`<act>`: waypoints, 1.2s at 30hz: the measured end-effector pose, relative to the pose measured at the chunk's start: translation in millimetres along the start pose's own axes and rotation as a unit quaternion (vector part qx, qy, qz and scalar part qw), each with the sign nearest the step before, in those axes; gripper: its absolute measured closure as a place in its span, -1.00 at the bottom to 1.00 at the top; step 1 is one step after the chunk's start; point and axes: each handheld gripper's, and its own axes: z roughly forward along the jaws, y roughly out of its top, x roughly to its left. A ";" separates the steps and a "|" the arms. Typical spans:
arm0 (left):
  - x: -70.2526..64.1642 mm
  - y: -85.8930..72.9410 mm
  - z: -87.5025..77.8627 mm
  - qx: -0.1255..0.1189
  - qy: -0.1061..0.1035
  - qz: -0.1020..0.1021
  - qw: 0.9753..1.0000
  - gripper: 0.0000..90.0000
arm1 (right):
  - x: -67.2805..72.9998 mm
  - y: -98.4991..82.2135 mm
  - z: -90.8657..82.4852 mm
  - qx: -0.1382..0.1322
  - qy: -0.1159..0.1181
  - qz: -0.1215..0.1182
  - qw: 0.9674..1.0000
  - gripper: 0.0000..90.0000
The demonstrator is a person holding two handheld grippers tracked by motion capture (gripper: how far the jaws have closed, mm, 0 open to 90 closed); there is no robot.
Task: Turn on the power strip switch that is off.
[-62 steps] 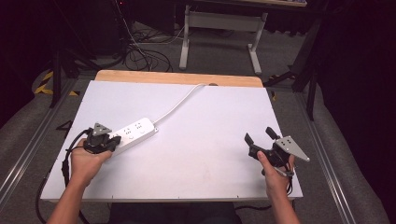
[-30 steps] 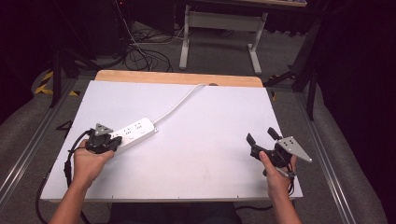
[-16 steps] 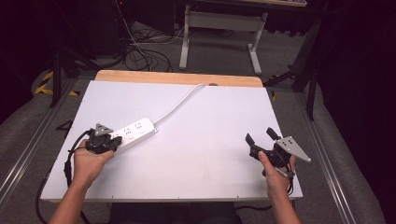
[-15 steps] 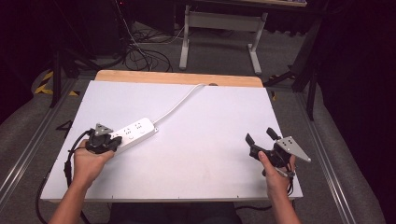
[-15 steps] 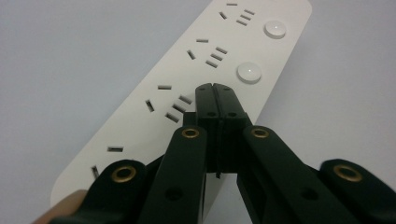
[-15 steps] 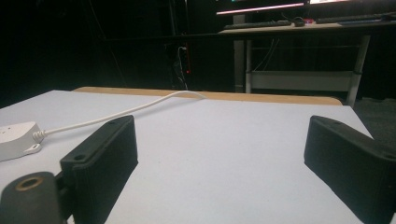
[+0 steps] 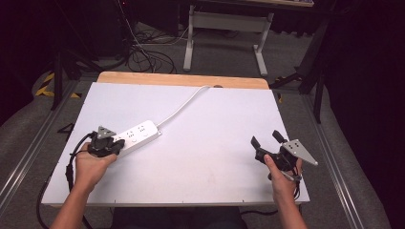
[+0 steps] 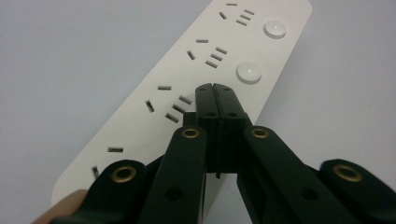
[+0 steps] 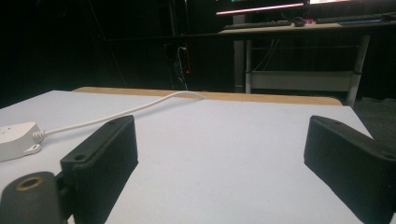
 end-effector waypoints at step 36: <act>-3.6 -0.3 -1.6 -0.006 0.007 -0.003 1.000 1.00 | 1.7 0.7 2.1 0.001 0.001 -0.002 1.000 -0.77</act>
